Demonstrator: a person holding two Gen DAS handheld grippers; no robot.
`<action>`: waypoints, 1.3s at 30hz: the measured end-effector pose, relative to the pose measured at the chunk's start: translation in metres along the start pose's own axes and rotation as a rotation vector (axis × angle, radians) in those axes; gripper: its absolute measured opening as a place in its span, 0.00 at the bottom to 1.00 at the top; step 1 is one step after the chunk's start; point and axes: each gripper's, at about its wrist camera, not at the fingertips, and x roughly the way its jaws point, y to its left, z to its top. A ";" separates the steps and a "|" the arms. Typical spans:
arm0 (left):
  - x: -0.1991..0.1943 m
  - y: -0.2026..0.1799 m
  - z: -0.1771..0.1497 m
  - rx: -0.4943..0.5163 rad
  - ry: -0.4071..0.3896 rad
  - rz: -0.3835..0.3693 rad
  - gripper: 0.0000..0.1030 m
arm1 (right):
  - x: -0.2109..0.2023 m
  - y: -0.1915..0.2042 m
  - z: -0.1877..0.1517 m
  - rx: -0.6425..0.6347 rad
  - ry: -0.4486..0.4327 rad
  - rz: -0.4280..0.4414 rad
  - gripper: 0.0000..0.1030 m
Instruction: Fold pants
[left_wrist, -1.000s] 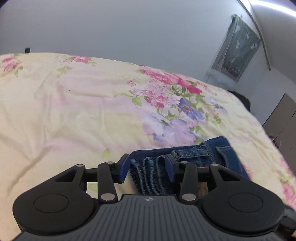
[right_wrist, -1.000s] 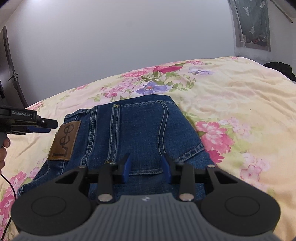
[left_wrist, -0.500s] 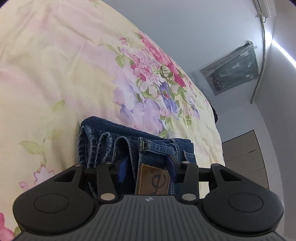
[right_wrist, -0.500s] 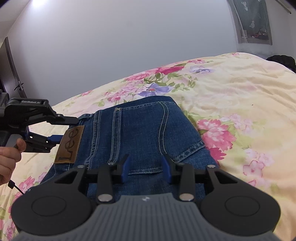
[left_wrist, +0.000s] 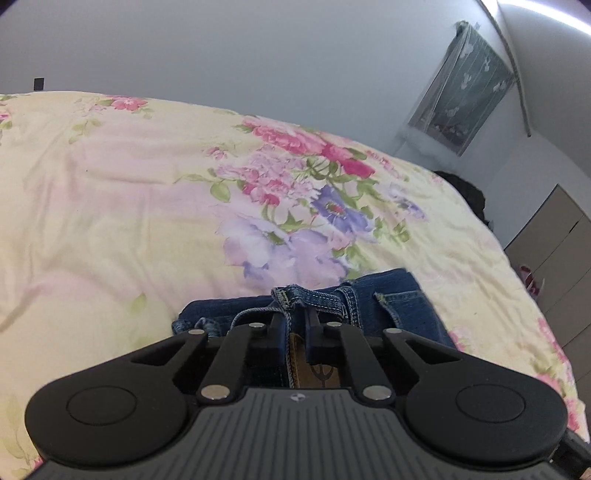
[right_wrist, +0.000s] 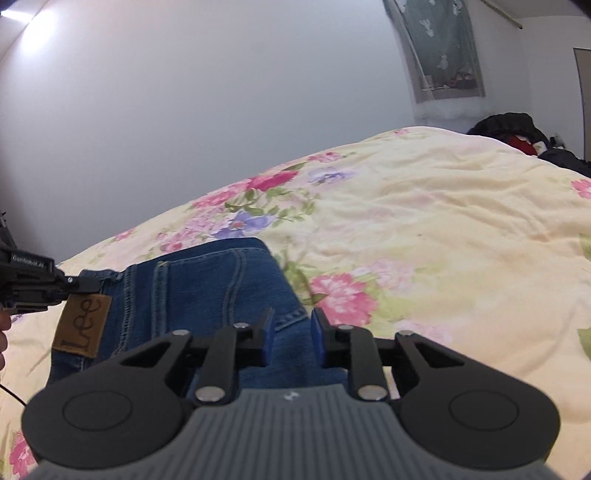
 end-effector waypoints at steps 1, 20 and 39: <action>0.005 0.000 -0.003 0.020 0.005 0.019 0.10 | 0.002 -0.003 -0.001 0.009 0.018 0.008 0.09; -0.002 0.000 -0.015 0.057 0.058 0.115 0.34 | 0.000 -0.046 -0.010 0.187 0.125 0.001 0.13; -0.007 0.068 -0.075 -0.363 0.088 -0.107 0.88 | 0.079 -0.078 0.002 0.383 0.326 0.368 0.45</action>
